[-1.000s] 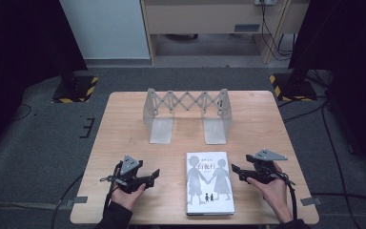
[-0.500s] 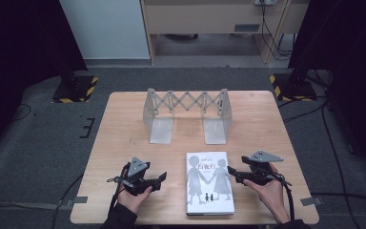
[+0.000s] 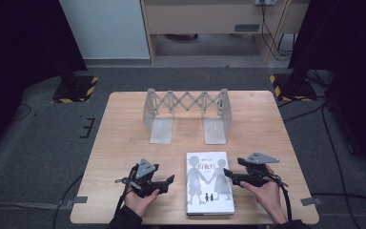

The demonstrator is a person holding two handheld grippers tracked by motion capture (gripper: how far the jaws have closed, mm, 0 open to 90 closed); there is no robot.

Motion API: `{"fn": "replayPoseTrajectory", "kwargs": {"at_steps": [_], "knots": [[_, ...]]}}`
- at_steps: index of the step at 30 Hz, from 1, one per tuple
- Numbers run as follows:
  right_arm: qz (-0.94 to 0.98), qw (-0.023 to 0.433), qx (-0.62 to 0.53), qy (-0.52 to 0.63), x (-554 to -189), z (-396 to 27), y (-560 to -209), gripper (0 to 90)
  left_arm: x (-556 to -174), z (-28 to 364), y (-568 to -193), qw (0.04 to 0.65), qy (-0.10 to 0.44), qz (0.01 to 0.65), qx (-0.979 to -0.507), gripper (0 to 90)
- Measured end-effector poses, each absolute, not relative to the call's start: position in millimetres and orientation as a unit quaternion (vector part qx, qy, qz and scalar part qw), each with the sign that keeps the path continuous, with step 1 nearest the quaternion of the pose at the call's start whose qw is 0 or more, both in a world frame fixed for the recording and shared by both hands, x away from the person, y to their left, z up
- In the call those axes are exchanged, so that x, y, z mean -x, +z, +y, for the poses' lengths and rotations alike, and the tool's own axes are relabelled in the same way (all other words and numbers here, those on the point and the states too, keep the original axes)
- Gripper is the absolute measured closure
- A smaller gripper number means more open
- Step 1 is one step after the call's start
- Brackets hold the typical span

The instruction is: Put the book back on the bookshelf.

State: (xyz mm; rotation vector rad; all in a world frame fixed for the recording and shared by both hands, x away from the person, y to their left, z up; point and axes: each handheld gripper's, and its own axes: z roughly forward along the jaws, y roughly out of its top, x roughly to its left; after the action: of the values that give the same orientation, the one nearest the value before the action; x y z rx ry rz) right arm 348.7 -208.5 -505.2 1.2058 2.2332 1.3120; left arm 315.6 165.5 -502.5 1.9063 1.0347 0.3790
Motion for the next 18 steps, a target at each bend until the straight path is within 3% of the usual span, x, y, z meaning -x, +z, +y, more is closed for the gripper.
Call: {"fn": "replayPoseTrajectory", "kwargs": {"at_steps": [18], "knots": [[0.778, 0.123, -0.413, 0.456, -344, -199, -511, 26.0, -310, 137, -506, 0.465, 0.133, 0.402, -0.778, 26.3]]}}
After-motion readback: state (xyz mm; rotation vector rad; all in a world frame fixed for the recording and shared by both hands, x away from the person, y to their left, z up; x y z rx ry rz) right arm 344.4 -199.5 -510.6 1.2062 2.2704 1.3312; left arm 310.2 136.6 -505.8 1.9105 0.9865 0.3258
